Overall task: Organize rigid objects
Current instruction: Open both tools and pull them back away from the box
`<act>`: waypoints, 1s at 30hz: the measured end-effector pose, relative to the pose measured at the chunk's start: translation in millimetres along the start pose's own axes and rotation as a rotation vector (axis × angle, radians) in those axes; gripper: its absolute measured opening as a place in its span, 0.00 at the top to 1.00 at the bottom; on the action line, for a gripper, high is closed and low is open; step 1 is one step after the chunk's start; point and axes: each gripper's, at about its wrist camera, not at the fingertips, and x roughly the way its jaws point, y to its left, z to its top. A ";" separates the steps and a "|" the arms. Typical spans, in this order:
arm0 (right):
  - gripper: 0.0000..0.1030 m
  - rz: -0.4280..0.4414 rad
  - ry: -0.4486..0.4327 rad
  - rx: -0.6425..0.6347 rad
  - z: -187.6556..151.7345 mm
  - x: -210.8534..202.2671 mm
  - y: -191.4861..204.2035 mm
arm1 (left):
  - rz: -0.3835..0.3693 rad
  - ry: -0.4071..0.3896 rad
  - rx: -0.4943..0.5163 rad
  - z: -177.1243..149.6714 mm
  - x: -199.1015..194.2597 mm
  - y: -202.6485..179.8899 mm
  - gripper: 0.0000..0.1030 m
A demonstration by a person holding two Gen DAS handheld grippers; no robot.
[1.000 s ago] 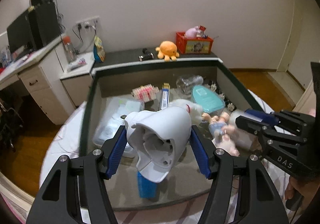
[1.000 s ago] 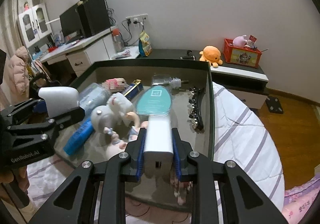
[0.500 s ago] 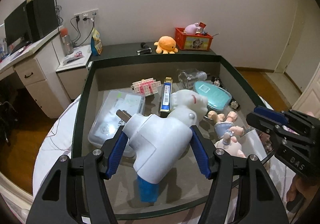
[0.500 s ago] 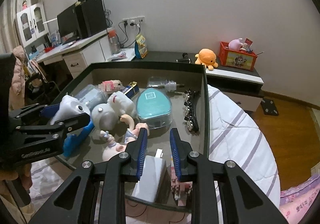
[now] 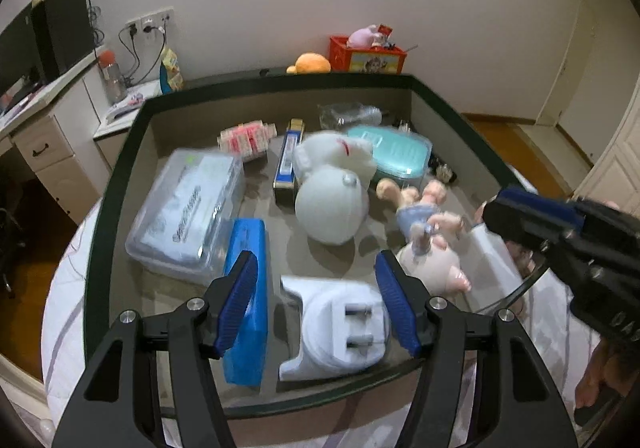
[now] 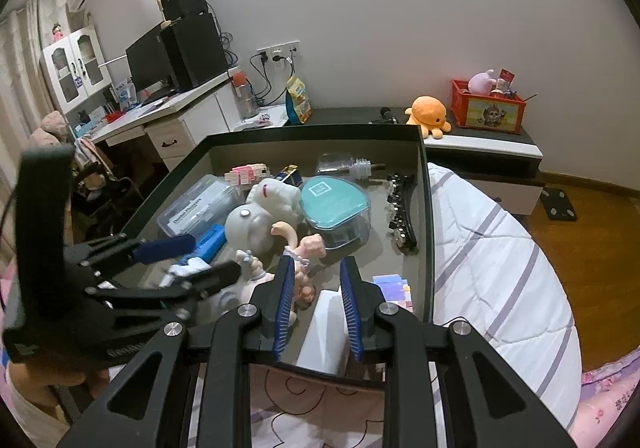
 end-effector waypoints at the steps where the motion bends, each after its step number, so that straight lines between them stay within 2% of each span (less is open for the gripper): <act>1: 0.71 0.005 -0.004 0.005 -0.3 -1.0 0.4 | -0.008 -0.003 -0.012 -1.2 -1.0 0.7 0.39; 3: 0.50 0.011 -0.010 0.009 -0.6 -2.1 1.2 | 0.000 -0.010 -0.011 -2.1 -4.9 -0.9 0.37; 5: 0.39 0.007 -0.013 0.004 -1.1 -3.7 3.5 | 0.012 -0.033 0.010 -2.5 -11.0 -4.9 0.24; 6: 0.35 0.000 -0.016 -0.001 -1.1 -5.1 5.3 | 0.019 -0.051 0.017 -2.9 -15.0 -6.3 0.12; 7: 0.33 -0.009 -0.016 -0.005 -0.8 -6.4 6.9 | 0.025 -0.072 0.020 -4.2 -20.2 -7.8 0.06; 9: 0.19 -0.022 -0.017 -0.011 -0.5 -8.7 8.9 | 0.025 -0.088 0.016 -6.3 -26.8 -7.3 0.04; 10: 0.19 -0.026 -0.026 -0.022 -0.4 -11.4 11.0 | 0.025 -0.089 0.012 -6.4 -29.0 -6.4 0.00; 14: 0.18 -0.023 -0.087 -0.050 -0.5 -24.9 17.9 | 0.032 -0.105 -0.007 -10.7 -41.5 -2.4 0.00; 16: 0.00 -0.028 -0.134 -0.067 -2.2 -34.3 22.9 | 0.026 -0.105 -0.019 -13.9 -47.7 0.5 0.00; 18: 0.00 -0.050 -0.170 -0.069 -4.3 -43.9 25.0 | 0.021 -0.104 -0.031 -17.0 -53.3 3.9 0.00; 22: 0.00 -0.072 -0.179 -0.045 -8.5 -57.0 26.1 | 0.049 -0.134 -0.041 -25.5 -72.8 7.1 0.00; 26: 0.00 -0.099 -0.169 -0.037 -15.9 -66.4 31.2 | 0.131 -0.209 -0.035 -35.7 -99.5 4.1 0.00; 30: 0.00 -0.142 -0.173 -0.032 -29.9 -75.7 40.2 | 0.148 -0.227 -0.027 -46.5 -116.2 -1.2 0.00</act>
